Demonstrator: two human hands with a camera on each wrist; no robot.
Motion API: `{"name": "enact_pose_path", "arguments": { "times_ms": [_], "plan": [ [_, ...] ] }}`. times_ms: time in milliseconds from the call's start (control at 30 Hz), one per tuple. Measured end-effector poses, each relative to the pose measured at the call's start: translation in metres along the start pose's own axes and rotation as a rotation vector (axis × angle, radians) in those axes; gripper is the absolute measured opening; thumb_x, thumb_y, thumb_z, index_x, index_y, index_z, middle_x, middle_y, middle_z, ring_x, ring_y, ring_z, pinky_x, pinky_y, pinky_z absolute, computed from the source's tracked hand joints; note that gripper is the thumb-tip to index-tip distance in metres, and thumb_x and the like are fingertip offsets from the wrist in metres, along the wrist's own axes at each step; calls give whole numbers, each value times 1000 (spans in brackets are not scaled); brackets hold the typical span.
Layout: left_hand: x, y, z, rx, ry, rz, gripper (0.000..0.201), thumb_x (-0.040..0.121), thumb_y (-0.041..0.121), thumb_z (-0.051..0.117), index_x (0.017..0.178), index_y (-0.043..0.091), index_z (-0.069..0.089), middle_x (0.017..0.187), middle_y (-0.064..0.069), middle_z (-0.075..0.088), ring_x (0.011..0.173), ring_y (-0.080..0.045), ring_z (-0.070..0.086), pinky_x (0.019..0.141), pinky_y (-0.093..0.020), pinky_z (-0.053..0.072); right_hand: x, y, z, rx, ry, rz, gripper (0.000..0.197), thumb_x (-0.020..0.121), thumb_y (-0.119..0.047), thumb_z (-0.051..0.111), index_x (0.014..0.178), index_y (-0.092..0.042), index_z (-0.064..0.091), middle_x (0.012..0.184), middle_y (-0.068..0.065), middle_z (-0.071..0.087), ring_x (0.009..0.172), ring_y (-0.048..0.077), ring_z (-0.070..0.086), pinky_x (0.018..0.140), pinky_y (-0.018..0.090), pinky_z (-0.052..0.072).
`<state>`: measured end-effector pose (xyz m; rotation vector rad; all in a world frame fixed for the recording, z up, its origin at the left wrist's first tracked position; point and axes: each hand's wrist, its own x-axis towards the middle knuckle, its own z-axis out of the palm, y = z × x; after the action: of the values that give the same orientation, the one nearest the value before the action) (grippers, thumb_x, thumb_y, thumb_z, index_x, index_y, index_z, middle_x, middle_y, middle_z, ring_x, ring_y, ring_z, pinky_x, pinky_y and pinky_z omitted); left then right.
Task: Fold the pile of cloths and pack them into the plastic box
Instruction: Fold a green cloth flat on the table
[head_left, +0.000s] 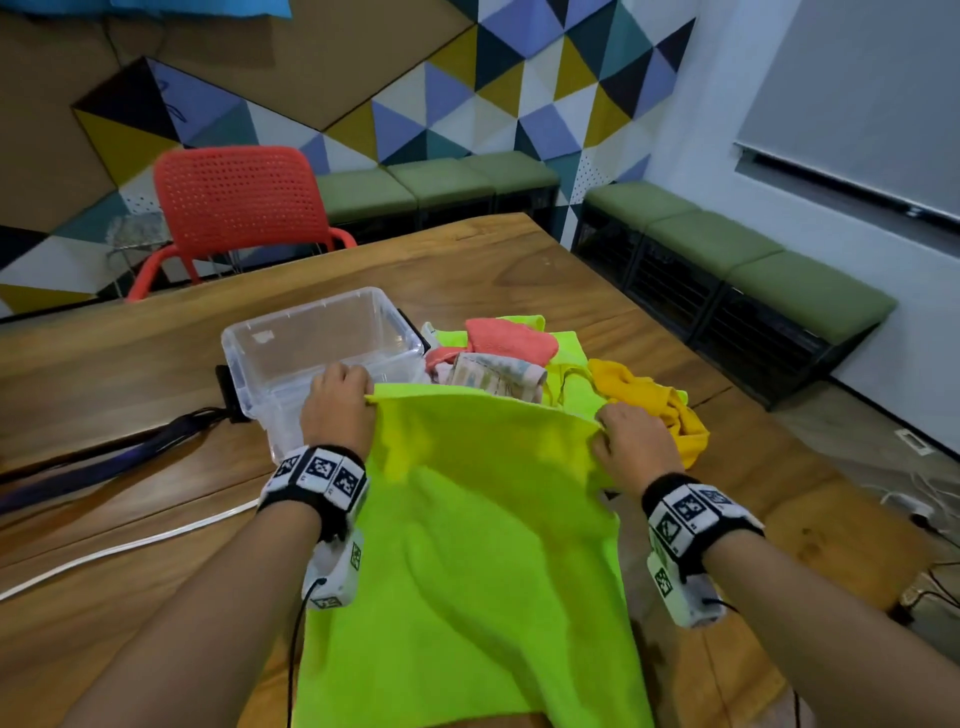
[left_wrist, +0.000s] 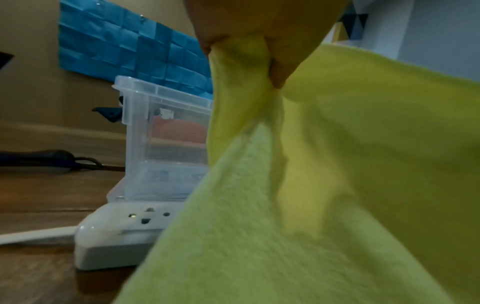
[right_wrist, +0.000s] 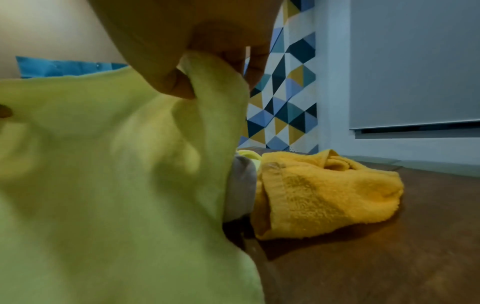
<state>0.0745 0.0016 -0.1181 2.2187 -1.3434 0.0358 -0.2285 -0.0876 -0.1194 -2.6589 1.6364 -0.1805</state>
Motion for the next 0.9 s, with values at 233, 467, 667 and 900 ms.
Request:
{"name": "enact_pose_path", "arguments": {
  "times_ms": [233, 467, 667, 900],
  "plan": [
    [-30, -13, 6, 335, -944, 222, 35, 86, -1, 48, 119, 8, 59, 129, -10, 54, 119, -27, 50, 94, -33, 41, -54, -1, 8, -83, -618, -309, 32, 93, -29, 48, 122, -16, 51, 84, -1, 50, 80, 23, 51, 62, 29, 37],
    [-75, -34, -3, 439, -1455, -32, 26, 94, 10, 49, 81, 8, 70, 93, -15, 60, 78, -20, 55, 60, -23, 37, -123, -21, 21, -115, -974, -413, 31, 91, -27, 52, 121, -18, 52, 101, 10, 61, 81, 18, 45, 58, 26, 35],
    [-81, -48, -6, 367, -1132, -247, 30, 95, 30, 45, 89, 10, 66, 83, -6, 64, 65, -13, 64, 58, -18, 49, -111, -4, 32, -93, -714, -70, 32, 95, -49, 39, 102, -20, 50, 104, 6, 62, 106, 24, 57, 78, 31, 40],
    [-71, -46, 20, 313, -687, -363, 49, 97, 44, 36, 120, 3, 52, 126, -17, 58, 117, -31, 55, 95, -35, 42, -75, 13, 54, 336, -479, 453, 38, 96, -29, 50, 125, -6, 50, 128, 19, 54, 115, 32, 53, 90, 31, 41]
  ]
}}
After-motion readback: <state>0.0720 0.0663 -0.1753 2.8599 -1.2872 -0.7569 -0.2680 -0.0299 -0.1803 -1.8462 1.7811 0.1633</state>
